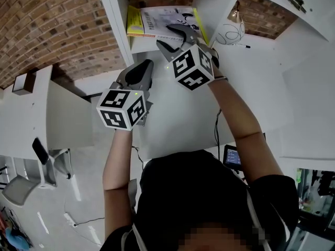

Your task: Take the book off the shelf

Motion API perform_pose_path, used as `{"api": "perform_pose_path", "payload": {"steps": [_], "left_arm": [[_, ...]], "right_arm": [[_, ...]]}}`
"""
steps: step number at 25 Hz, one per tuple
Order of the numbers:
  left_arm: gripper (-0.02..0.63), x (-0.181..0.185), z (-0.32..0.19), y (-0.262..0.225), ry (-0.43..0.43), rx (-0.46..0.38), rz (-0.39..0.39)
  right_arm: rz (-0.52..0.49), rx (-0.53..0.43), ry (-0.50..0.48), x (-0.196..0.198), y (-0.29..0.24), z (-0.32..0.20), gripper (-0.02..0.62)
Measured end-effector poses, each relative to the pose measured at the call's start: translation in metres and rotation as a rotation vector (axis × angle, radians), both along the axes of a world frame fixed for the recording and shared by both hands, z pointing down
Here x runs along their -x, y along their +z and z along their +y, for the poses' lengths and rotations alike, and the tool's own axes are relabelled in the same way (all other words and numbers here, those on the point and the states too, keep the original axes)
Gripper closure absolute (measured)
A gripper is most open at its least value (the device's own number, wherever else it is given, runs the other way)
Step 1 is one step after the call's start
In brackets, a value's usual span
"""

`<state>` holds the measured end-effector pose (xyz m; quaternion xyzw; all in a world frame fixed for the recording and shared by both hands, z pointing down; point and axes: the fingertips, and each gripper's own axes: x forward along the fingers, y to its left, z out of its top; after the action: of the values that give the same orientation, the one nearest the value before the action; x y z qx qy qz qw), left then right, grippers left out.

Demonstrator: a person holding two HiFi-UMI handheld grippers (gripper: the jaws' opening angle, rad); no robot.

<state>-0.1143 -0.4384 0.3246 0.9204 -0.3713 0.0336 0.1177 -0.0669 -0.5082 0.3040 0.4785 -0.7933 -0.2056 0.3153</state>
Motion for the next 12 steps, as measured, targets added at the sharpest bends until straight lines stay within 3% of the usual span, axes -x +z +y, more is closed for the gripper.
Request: {"api": "perform_pose_path", "payload": {"steps": [8,12], "left_arm": [[0.6,0.004,-0.009,0.005,-0.012,0.02,0.028],[0.6,0.002,-0.011,0.004,-0.004,0.018,0.035]], "right_arm": [[0.077,-0.032,0.029,0.001,0.004,-0.01,0.405],[0.164,-0.055,0.053,0.002,0.004,-0.013,0.413]]}}
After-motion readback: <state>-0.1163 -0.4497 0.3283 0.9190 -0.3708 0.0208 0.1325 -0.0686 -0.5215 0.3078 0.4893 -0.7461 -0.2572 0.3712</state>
